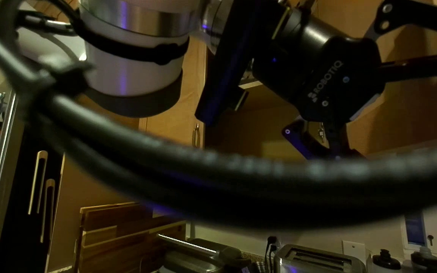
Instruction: Remove the fridge magnet from the bottom shelf of the open overhead cabinet, put the magnet on the left side of the fridge, and then close the cabinet door
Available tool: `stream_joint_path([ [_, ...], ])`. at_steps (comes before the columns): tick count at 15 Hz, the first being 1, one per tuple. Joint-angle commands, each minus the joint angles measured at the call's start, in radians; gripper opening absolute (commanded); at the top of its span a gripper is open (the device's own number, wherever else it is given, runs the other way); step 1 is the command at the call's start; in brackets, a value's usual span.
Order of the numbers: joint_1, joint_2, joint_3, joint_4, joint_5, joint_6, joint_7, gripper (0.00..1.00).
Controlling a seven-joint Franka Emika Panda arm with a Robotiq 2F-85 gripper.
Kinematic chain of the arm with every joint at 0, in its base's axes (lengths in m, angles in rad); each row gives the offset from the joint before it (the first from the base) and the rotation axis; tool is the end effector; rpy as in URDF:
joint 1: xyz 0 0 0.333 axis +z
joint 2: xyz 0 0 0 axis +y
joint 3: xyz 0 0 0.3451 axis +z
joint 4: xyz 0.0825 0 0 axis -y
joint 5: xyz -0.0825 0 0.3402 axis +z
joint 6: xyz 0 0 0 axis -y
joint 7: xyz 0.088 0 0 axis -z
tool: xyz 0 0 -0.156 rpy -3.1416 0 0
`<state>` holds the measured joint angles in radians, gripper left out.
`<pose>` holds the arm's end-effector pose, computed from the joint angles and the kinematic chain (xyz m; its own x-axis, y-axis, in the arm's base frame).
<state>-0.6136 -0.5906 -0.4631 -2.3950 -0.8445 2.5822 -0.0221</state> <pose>0.1597 -0.3878 0.5900 0.8057 -0.2740 0.5252 -0.5648 -0.6225 0.5417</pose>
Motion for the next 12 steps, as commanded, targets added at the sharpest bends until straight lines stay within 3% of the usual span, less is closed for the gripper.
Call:
stream_joint_path([
  [1,-0.016,0.016,-0.004,-0.022,-0.024,0.090,-0.015,1.00],
  [12,-0.002,-0.008,0.006,-0.060,-0.010,0.207,-0.105,1.00],
])
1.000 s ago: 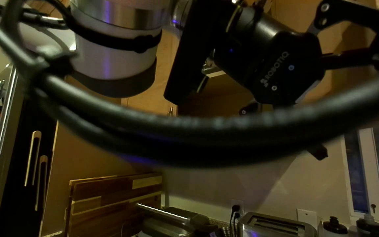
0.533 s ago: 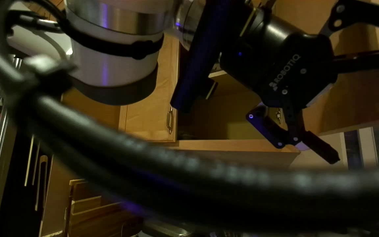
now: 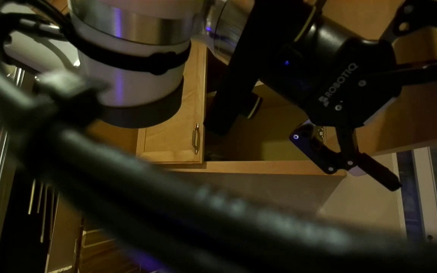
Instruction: Remove the fridge magnet from the bottom shelf of the open overhead cabinet, put the magnet on the left side of the fridge, and then close the cabinet door
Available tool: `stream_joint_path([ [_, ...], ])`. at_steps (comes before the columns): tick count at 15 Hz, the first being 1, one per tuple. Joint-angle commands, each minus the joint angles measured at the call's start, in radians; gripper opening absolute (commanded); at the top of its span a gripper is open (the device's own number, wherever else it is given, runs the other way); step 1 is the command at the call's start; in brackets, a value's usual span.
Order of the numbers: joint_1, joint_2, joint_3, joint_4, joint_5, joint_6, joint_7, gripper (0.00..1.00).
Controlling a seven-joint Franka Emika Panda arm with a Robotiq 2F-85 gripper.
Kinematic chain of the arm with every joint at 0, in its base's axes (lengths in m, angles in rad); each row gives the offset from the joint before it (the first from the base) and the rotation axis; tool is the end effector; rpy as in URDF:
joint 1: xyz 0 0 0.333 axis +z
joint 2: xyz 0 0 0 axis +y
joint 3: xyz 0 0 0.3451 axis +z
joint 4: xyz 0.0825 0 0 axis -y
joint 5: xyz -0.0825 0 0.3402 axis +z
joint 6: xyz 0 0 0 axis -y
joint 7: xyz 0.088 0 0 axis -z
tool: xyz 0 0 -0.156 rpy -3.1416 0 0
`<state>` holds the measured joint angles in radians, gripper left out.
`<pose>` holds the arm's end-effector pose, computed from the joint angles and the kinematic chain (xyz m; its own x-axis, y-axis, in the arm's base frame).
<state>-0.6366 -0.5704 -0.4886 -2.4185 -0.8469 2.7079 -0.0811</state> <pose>0.1592 -0.3947 0.5859 0.8148 -0.1967 0.5454 -0.5301 -0.6338 0.5633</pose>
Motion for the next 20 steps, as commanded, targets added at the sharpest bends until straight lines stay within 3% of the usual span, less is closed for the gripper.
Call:
stream_joint_path([
  [1,0.028,-0.042,0.036,-0.048,0.000,0.074,-0.061,1.00],
  [7,0.036,-0.194,0.137,-0.135,0.015,-0.070,-0.074,1.00],
  [12,0.075,-0.327,0.231,-0.186,0.021,-0.260,-0.056,1.00],
  [16,0.146,-0.413,0.314,-0.199,0.033,-0.443,-0.042,1.00],
  [20,0.274,-0.461,0.373,-0.184,0.029,-0.640,-0.012,1.00],
])
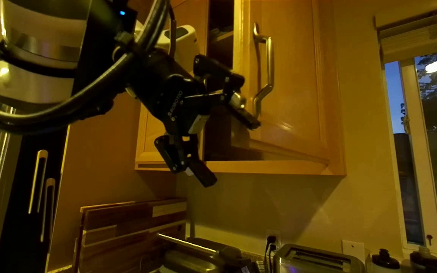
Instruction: Remove the fridge magnet from the bottom shelf of the open overhead cabinet, put the magnet on the left side of the fridge, and then close the cabinet door
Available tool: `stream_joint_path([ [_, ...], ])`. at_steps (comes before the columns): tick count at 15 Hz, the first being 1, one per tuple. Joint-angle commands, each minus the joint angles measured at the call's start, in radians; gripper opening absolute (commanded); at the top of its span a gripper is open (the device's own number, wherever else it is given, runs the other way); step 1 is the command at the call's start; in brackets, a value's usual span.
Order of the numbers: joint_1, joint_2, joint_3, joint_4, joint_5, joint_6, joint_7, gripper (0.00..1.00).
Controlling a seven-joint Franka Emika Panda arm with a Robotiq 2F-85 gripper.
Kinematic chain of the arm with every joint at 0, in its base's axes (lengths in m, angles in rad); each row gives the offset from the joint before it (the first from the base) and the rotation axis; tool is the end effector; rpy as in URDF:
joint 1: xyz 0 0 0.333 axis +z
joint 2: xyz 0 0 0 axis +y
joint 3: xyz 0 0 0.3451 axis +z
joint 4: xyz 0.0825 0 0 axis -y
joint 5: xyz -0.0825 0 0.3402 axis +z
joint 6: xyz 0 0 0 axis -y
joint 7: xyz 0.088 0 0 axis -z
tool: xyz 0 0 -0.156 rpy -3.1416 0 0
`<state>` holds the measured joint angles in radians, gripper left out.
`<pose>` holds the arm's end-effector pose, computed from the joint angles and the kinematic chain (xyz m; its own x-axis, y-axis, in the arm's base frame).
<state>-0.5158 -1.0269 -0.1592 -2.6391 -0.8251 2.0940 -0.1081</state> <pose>0.1449 -0.2199 0.5696 0.9487 -0.1574 0.2744 -0.3058 -0.6779 0.6685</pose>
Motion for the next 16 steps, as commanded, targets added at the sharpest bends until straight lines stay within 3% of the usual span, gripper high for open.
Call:
stream_joint_path([
  [1,0.188,-0.010,0.056,0.042,0.006,-0.068,0.024,1.00],
  [11,0.485,-0.025,0.105,0.094,-0.006,-0.286,0.021,1.00],
  [16,0.610,-0.005,0.128,0.142,0.007,-0.241,-0.027,1.00],
])
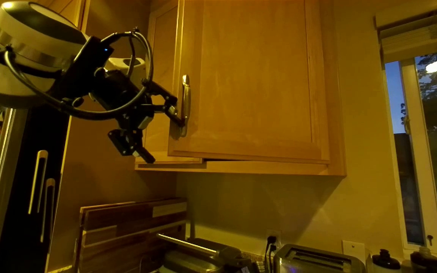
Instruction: Remove the fridge magnet from the bottom shelf of the open overhead cabinet, put the magnet on the left side of the fridge, and then close the cabinet door
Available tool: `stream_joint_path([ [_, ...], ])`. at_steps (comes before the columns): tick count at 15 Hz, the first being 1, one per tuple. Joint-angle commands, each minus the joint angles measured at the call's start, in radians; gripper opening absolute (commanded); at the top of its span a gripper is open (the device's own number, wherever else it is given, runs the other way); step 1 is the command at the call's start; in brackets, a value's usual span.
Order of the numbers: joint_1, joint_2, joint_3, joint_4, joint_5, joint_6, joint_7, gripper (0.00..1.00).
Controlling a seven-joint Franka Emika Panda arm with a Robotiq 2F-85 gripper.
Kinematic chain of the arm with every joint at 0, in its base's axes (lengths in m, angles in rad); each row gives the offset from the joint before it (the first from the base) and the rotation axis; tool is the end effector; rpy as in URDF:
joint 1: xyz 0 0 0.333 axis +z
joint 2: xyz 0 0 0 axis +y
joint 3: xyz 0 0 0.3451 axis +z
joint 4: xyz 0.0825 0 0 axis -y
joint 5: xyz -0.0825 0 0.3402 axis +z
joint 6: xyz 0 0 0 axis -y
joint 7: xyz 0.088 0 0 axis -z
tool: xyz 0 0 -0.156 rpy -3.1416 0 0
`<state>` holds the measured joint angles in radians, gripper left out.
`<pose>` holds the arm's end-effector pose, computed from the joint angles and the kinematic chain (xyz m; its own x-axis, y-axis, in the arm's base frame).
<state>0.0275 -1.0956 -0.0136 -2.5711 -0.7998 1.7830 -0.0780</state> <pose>0.1910 -0.0952 0.5959 0.9570 0.2231 0.1852 0.0214 -0.6914 0.7221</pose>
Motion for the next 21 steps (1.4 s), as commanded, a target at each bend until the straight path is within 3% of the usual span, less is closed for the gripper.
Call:
stream_joint_path([
  [1,0.090,0.071,-0.025,0.074,-0.005,0.084,-0.073,1.00],
  [5,0.157,0.079,-0.083,0.057,-0.007,0.217,-0.164,1.00],
  [11,0.212,0.056,-0.260,0.001,0.093,0.518,-0.377,1.00],
  [16,0.098,0.101,-0.332,0.026,0.217,0.553,-0.391,1.00],
  [21,-0.035,0.201,-0.316,0.104,0.364,0.463,-0.323,1.00],
])
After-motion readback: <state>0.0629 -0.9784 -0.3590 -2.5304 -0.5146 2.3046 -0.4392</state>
